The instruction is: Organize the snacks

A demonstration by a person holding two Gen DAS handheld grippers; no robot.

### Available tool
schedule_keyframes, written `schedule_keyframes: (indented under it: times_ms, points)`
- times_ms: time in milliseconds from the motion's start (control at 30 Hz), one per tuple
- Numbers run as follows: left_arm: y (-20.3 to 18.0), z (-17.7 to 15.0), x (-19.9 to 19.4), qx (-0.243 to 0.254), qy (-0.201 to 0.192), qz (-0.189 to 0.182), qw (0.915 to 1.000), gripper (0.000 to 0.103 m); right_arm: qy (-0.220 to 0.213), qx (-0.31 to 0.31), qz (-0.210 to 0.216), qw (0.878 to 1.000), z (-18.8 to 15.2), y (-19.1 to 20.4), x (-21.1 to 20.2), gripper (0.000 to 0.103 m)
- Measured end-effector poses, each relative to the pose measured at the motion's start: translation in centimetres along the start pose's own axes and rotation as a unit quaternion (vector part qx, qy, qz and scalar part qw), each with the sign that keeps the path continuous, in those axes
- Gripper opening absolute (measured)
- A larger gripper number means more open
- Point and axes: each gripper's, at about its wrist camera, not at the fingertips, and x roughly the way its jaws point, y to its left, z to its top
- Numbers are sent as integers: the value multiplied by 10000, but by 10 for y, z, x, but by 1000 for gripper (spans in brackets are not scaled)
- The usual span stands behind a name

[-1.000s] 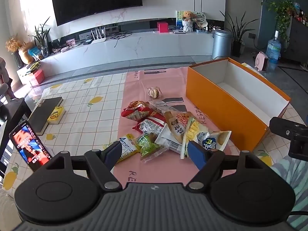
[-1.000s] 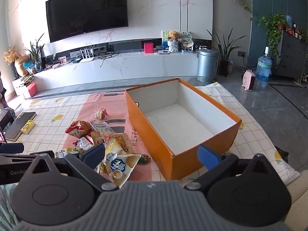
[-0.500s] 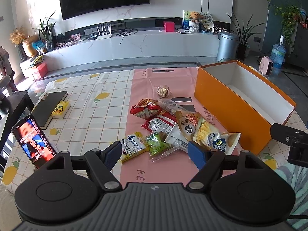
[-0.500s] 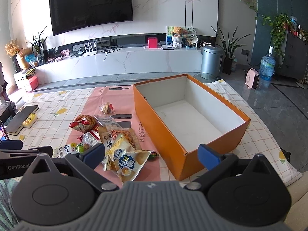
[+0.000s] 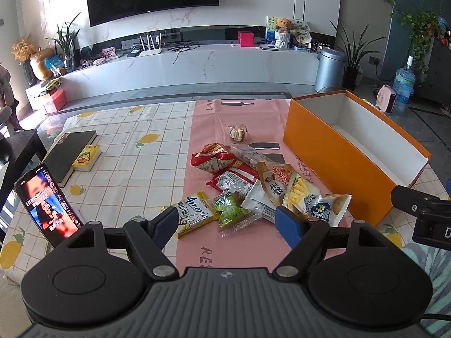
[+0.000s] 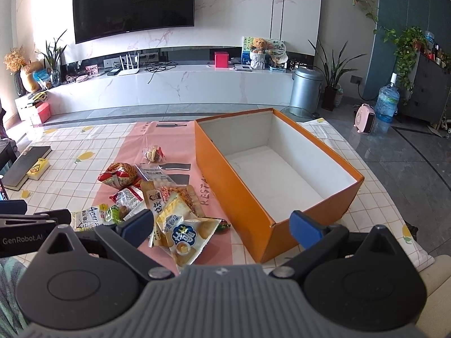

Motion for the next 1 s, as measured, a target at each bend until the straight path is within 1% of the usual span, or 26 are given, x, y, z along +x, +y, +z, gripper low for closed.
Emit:
schedule_keyframes:
  times_ms: [400, 1000]
  points:
    - [5, -2, 1, -64, 19, -113, 9999, 91, 22, -31, -124, 9999, 2, 3, -1, 99]
    - [-5, -3, -4, 74, 16, -70, 9999, 91, -70, 90, -76, 9999, 0, -1, -10, 99]
